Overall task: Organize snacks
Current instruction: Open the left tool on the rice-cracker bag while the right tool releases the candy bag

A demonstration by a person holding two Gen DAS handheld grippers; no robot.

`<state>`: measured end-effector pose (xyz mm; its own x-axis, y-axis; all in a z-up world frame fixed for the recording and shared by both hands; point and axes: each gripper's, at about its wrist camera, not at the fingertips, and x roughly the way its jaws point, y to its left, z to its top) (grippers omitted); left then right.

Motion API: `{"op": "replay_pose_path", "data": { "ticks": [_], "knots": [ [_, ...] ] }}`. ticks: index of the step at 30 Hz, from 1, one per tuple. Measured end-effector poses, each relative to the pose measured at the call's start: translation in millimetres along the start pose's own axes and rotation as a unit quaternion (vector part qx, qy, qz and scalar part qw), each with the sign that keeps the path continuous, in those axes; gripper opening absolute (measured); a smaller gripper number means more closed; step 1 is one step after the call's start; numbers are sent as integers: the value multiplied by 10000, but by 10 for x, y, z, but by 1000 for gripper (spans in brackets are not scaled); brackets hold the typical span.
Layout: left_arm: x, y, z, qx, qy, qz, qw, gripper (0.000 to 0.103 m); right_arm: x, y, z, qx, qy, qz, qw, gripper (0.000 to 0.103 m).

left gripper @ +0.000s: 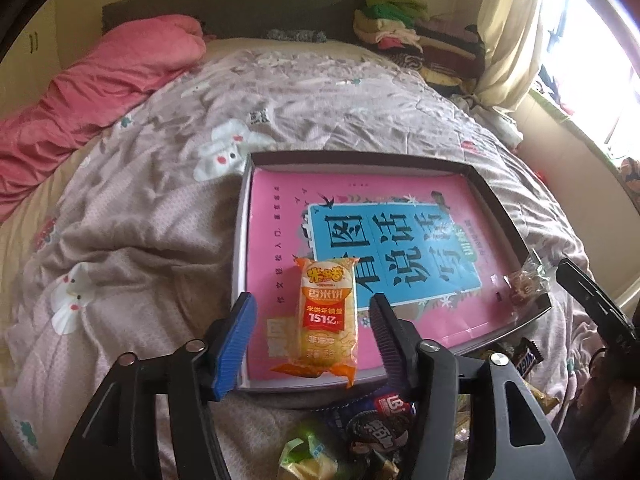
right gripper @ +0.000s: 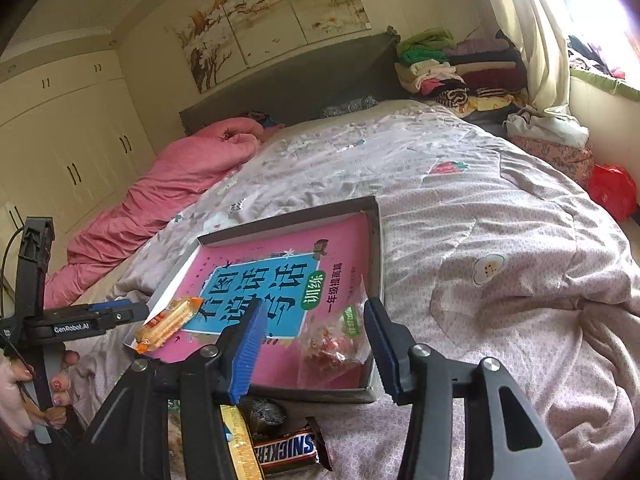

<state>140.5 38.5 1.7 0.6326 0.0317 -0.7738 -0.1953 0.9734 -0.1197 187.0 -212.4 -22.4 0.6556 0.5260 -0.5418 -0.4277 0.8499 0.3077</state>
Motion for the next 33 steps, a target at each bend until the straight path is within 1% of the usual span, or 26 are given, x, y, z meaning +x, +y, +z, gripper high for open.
{"op": "replay_pose_path", "data": {
  "ticks": [1,2,8,13,18,26,33],
  "knots": [
    [-27,11,1,-9,-26,-24,10000,71,-10,8,2,-15,-20,3,10000,51],
    [-56,24,1,-17,-52,-56,10000,71,-20,14,4,-34,-49,0,10000,53],
    [-203,105,-23,-15,-132,-108,9999,72,-104,-15,21,-15,-275,-83,9996,57],
    [-345,122,-108,44,-159,-184,9997,72,-187,-45,45,20,-441,-76,9990,58],
    [-439,69,-199,172,-139,-274,9994,72,-271,9,23,-59,-508,-51,9987,58],
    [-491,-26,-353,383,-106,-369,9985,72,-405,157,-69,-176,-437,89,9989,60],
    [-513,-72,-440,507,-48,-497,9975,72,-451,339,-211,-408,-221,163,9988,60]
  ]
}}
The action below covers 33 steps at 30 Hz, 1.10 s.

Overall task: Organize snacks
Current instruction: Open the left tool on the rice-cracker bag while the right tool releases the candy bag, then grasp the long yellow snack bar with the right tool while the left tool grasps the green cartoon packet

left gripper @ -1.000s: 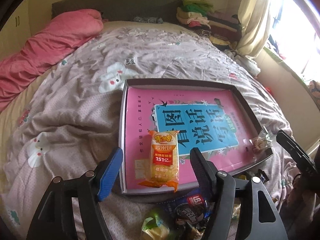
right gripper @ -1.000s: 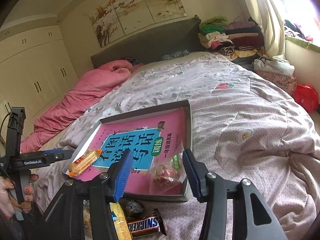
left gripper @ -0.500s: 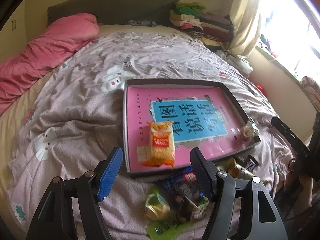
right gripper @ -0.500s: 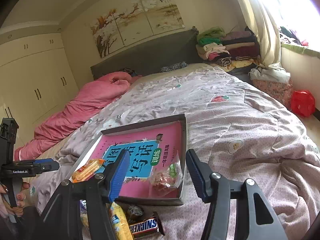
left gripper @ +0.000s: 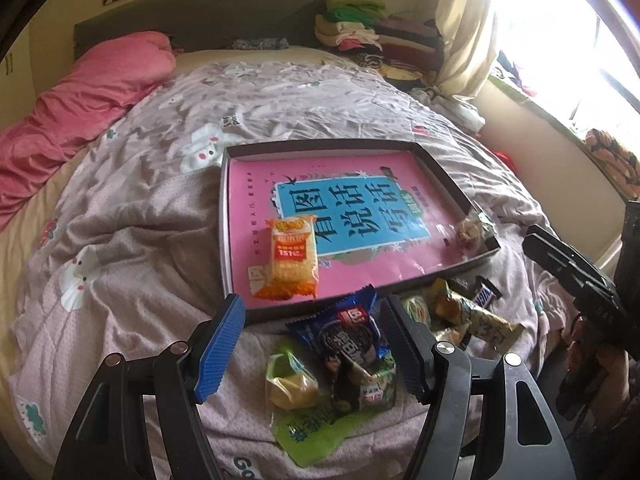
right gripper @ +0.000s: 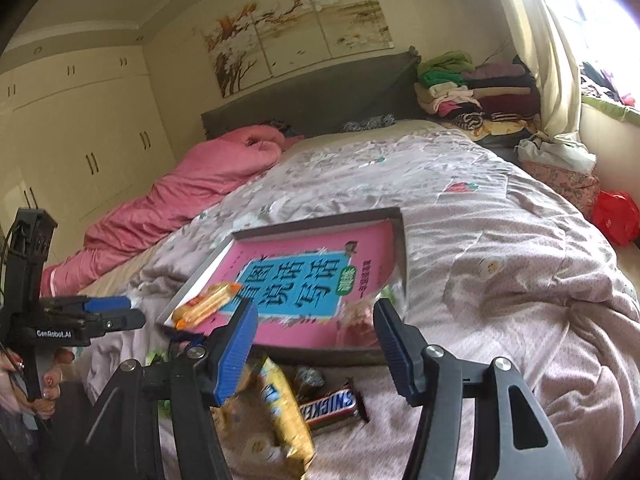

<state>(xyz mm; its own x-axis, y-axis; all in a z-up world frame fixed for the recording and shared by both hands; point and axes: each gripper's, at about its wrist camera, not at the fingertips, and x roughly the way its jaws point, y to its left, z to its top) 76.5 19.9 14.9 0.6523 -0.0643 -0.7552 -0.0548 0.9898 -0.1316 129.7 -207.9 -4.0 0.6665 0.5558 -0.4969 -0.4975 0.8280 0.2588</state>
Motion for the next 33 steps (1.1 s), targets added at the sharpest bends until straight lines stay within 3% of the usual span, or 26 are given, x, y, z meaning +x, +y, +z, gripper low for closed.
{"op": "replay_pose_path", "data": {
  "ticks": [14,33],
  "knots": [
    [62,-205,-260,442,321,-292,9981,72,92,259,-321,-316,785,-20,9964,60],
    [291,-309,-455,609,727,-394,9947,72,211,295,-486,-511,1240,-106,9909,60]
  ]
}}
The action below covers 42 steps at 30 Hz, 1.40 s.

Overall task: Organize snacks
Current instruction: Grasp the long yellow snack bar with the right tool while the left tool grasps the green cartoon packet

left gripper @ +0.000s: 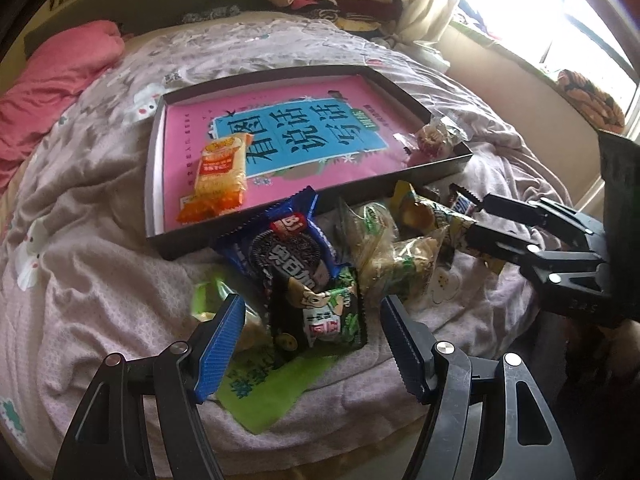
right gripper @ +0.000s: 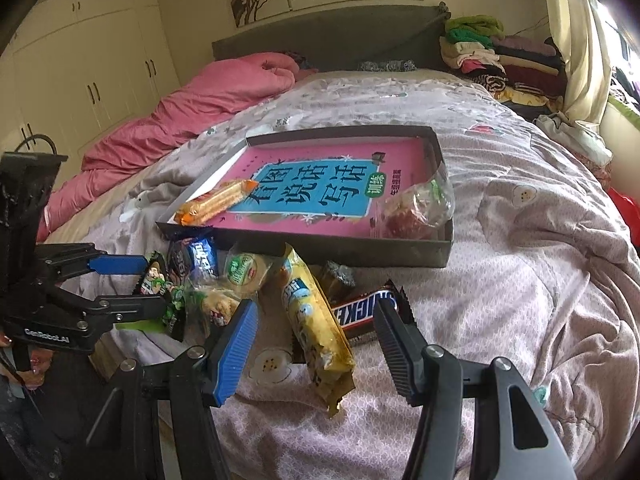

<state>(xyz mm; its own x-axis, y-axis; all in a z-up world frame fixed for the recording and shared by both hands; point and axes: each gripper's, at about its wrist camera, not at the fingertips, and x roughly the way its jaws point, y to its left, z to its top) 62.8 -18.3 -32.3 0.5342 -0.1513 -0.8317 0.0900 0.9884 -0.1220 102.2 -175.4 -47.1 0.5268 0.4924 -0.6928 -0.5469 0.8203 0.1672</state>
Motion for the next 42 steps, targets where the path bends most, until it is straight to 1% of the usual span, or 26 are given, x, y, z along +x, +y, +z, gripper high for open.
{"op": "replay_pose_path", "data": {
  "ticks": [4,7,9,12,14,16,17,22,25,27,33,37,38,42],
  "knots": [
    [32,-65,-26,40,18,-14,10000,72,38,-9,-8,-47,53,-25,10000,60],
    [49,-103,-19,87,22,-23,10000,67,72,-9,-7,-122,75,-14,9999,59],
    [61,-106,-10,89,22,2,10000,67,106,-6,-10,-158,122,10,9998,55],
    [72,-84,3,40,21,13,10000,61,143,34,-14,-286,174,77,9994,47],
    [84,-62,3,-30,29,17,10000,54,169,71,-16,-360,203,108,9991,40],
    [102,-46,0,-63,61,9,10000,52,188,98,-26,-433,248,150,9986,33],
    [107,-46,-4,-74,65,2,10000,52,192,112,-29,-469,250,166,9984,32],
    [158,-49,-20,-116,150,-135,9997,52,275,139,-32,-566,361,146,9976,30],
    [182,-65,-18,-106,150,-139,9997,52,310,159,-24,-627,359,176,9972,30],
    [195,-58,-11,-157,145,-175,9996,52,345,174,-25,-663,395,212,9968,25],
    [192,-25,-7,-282,149,-283,9991,49,328,116,-13,-488,366,330,9976,23],
    [153,6,1,-362,125,-351,9987,48,225,70,6,-358,202,391,9984,23],
    [128,21,5,-401,98,-373,9985,45,204,60,14,-323,160,415,9985,23],
    [21,42,37,-410,-55,-349,9985,45,105,-2,49,-168,-41,541,9984,23]
  ]
}}
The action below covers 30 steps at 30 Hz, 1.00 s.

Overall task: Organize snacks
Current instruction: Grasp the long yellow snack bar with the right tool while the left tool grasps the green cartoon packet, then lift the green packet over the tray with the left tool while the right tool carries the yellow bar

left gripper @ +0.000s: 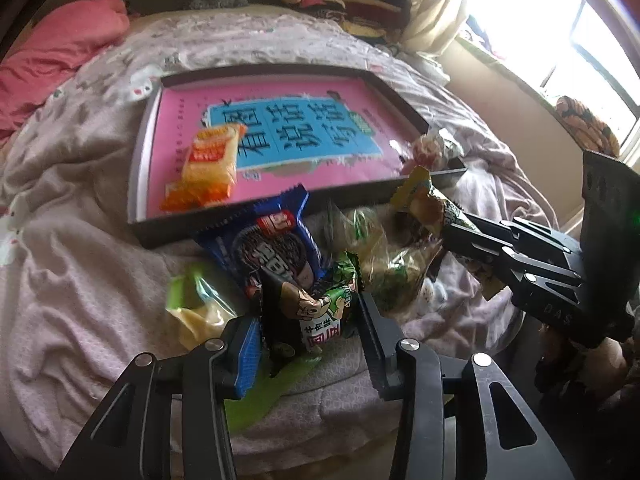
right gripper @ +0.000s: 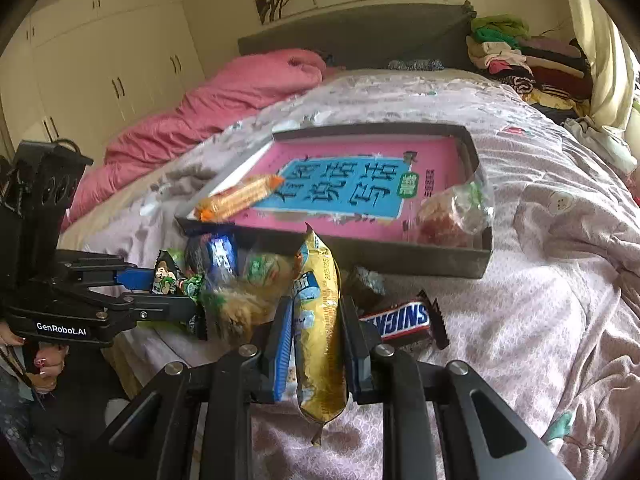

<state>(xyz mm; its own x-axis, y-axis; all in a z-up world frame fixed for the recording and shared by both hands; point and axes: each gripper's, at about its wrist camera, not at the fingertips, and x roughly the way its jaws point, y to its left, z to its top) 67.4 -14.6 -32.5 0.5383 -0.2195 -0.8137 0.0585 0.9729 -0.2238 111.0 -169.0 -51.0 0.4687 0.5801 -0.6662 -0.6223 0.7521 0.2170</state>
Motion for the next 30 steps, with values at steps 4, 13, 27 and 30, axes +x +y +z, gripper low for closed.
{"op": "replay_pose_path", "data": {
  "ticks": [4,13,27,30],
  "knots": [
    [-56,7,20,-5,-93,6,10000,45,-40,-24,23,83,-96,34,9999,23],
    [-195,10,82,-33,-334,44,9994,45,-153,-74,75,261,-392,189,9987,23],
    [-313,83,203,-203,-613,173,9978,45,-162,-73,127,312,-517,291,9978,23],
    [-322,92,245,-229,-667,189,9973,45,-167,-69,141,310,-573,294,9974,23]
  ]
}}
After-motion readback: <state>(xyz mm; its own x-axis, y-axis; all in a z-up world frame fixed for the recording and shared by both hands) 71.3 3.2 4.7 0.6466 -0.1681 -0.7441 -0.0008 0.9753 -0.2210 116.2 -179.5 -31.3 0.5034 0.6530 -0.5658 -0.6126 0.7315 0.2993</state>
